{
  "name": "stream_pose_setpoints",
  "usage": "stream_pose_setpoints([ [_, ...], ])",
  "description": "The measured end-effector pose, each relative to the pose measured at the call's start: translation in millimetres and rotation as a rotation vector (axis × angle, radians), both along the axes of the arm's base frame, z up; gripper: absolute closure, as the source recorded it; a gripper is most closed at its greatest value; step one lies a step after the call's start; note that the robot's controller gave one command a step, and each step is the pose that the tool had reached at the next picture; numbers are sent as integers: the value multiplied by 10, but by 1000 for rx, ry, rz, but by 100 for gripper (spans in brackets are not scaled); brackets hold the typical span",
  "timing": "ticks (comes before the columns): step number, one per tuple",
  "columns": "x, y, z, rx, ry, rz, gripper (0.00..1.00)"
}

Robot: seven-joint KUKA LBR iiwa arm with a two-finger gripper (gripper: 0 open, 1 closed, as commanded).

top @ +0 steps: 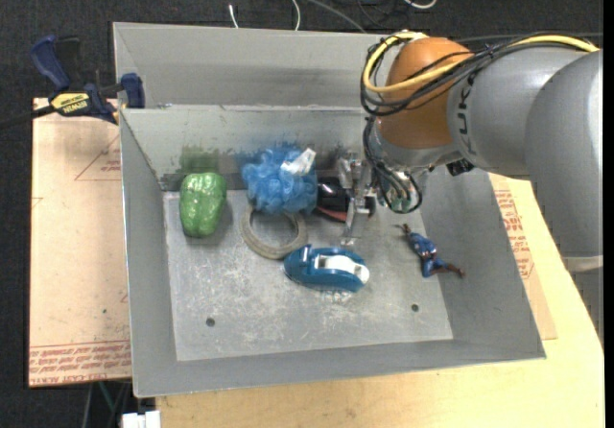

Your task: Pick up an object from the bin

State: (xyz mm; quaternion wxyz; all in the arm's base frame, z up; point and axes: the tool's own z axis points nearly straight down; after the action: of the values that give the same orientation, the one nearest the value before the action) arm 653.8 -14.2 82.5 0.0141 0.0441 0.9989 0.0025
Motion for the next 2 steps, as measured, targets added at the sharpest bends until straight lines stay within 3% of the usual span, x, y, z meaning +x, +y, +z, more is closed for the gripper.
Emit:
stream_pose_setpoints([
  [1,-1,-1,602,-1,14,-18,0],
  [2,36,-118,329,4,10,-137,0],
])
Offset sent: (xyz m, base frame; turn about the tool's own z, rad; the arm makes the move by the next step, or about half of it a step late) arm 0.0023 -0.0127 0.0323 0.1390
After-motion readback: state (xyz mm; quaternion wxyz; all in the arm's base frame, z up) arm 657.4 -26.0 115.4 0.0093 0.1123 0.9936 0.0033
